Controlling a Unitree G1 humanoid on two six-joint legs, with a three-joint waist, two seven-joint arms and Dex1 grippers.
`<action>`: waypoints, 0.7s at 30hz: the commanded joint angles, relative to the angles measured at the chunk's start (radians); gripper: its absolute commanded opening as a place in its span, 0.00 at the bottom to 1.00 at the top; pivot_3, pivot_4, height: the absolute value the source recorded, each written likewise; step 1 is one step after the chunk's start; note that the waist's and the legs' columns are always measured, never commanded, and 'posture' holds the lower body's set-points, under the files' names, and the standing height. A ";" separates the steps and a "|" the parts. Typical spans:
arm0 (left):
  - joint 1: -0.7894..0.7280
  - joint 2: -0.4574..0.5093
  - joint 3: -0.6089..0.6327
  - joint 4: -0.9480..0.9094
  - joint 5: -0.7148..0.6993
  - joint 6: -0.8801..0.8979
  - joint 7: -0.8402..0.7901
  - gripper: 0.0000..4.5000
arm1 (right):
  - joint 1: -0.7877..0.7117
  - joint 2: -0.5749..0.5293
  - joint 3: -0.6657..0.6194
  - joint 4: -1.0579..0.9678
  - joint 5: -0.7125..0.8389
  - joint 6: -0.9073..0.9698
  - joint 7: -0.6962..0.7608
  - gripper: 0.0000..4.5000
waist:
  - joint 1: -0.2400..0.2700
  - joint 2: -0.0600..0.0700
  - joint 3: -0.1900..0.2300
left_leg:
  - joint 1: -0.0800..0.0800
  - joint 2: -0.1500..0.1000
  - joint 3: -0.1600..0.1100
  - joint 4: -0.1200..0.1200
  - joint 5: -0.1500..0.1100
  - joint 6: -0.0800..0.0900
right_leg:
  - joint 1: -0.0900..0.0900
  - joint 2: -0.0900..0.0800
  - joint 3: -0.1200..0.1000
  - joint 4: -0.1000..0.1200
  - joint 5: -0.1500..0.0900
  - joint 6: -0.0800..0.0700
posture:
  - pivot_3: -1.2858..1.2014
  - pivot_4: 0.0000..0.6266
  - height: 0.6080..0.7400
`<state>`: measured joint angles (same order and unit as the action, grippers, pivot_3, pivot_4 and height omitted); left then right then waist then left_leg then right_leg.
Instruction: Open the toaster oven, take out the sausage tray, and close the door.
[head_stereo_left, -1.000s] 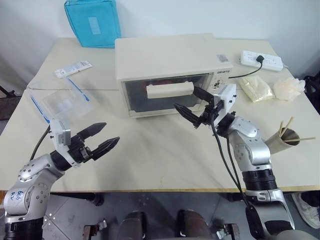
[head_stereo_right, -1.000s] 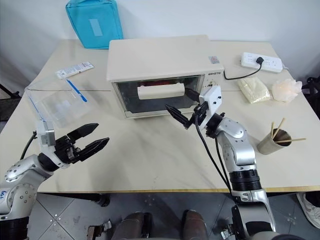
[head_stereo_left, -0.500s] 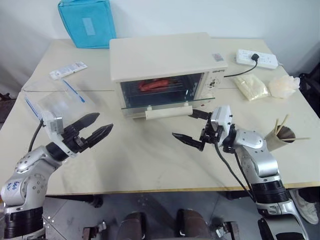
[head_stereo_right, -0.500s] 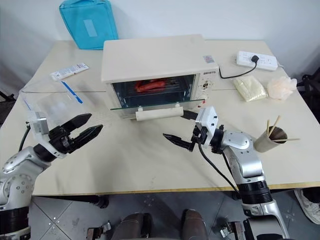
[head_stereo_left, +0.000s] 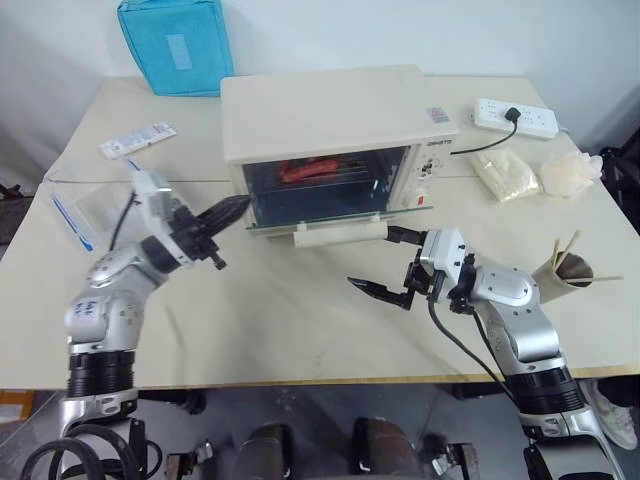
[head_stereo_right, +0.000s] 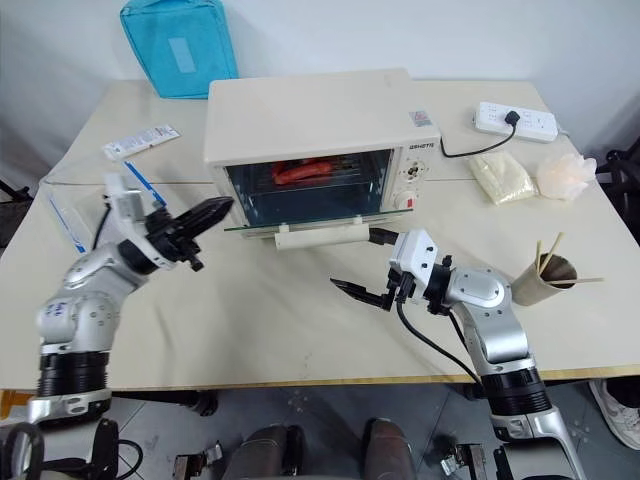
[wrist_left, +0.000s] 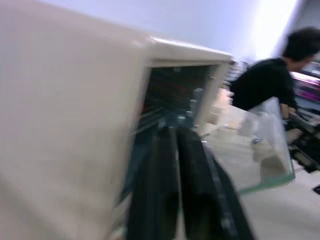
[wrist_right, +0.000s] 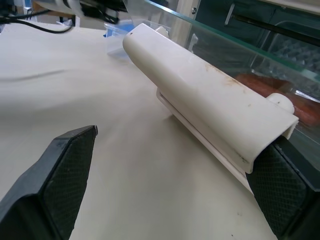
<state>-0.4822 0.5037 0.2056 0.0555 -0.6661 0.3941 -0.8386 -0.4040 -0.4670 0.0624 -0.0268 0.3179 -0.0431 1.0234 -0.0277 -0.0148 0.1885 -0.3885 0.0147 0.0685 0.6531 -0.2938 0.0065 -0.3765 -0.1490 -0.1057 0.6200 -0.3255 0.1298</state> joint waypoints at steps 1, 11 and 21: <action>-0.017 -0.010 -0.019 0.018 0.039 -0.041 -0.019 0.01 | 0.018 -0.010 -0.015 -0.054 0.000 -0.021 -0.017 1.00 | 0.001 0.000 0.000 | 0.000 0.000 0.000 0.000 0.000 0.000 | 0.000 0.000 0.000 0.000 0.000 0.000 | 0.52 0.24 1.00; -0.013 -0.024 -0.094 0.084 0.090 -0.051 -0.121 0.01 | 0.309 -0.040 -0.116 -0.258 -0.021 0.036 -0.188 1.00 | 0.034 0.000 0.000 | -0.001 0.001 -0.001 0.004 0.000 0.001 | 0.001 0.000 -0.001 0.001 0.000 0.000 | 0.52 0.24 1.00; 0.049 -0.014 -0.131 0.107 0.176 -0.123 -0.168 0.01 | 0.706 -0.040 -0.255 -0.565 -0.063 0.101 -0.372 1.00 | 0.049 0.000 0.000 | 0.000 0.001 0.001 0.005 -0.001 0.001 | 0.001 0.000 0.000 0.002 0.000 0.000 | 0.52 0.24 1.00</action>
<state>-0.4378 0.4841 0.0768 0.1747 -0.5015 0.2958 -0.9965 0.2944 -0.5073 -0.1639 -0.5250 0.2525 0.0600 0.6749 0.0209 -0.0148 0.1885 -0.3887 0.0157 0.0691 0.6584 -0.2947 0.0075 -0.3756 -0.1489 -0.1052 0.6218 -0.3254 0.1301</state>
